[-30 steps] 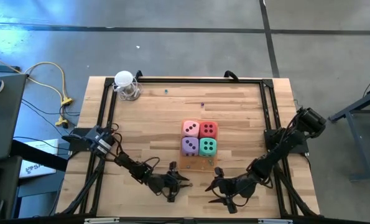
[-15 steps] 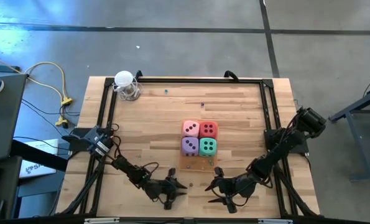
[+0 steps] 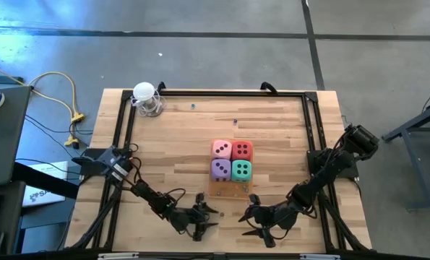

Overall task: Pick & Place Dice
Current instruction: Put the small black die into the orange bin

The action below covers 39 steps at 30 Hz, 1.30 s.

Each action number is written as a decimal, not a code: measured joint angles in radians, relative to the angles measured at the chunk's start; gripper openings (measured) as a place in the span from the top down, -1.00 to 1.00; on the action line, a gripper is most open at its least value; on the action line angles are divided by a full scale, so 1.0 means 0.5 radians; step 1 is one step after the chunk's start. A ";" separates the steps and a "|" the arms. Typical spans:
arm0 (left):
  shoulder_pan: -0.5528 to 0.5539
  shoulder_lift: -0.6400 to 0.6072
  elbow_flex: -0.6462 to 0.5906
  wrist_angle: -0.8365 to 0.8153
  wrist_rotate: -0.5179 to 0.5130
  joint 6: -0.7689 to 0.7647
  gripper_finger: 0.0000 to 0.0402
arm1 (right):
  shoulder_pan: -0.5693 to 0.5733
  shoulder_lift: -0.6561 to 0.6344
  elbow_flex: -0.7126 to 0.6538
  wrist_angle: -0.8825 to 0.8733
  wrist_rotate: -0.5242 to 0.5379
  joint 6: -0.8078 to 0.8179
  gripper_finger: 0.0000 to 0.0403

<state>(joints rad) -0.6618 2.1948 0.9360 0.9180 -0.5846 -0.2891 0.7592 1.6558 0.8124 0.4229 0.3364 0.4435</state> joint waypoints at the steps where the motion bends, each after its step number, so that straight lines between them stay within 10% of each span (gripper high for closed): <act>1: 0.013 0.000 0.000 0.001 -0.021 -0.001 -0.01 | 0.000 0.000 0.000 0.000 0.000 0.001 -0.04; 39: 0.109 0.116 0.124 0.059 0.058 0.003 -0.01 | 0.000 0.000 0.000 -0.002 0.000 -0.006 -0.04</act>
<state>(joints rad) -0.6075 2.2528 0.9977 0.9478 -0.5556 -0.2876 0.7593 1.6558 0.8124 0.4221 0.3367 0.4408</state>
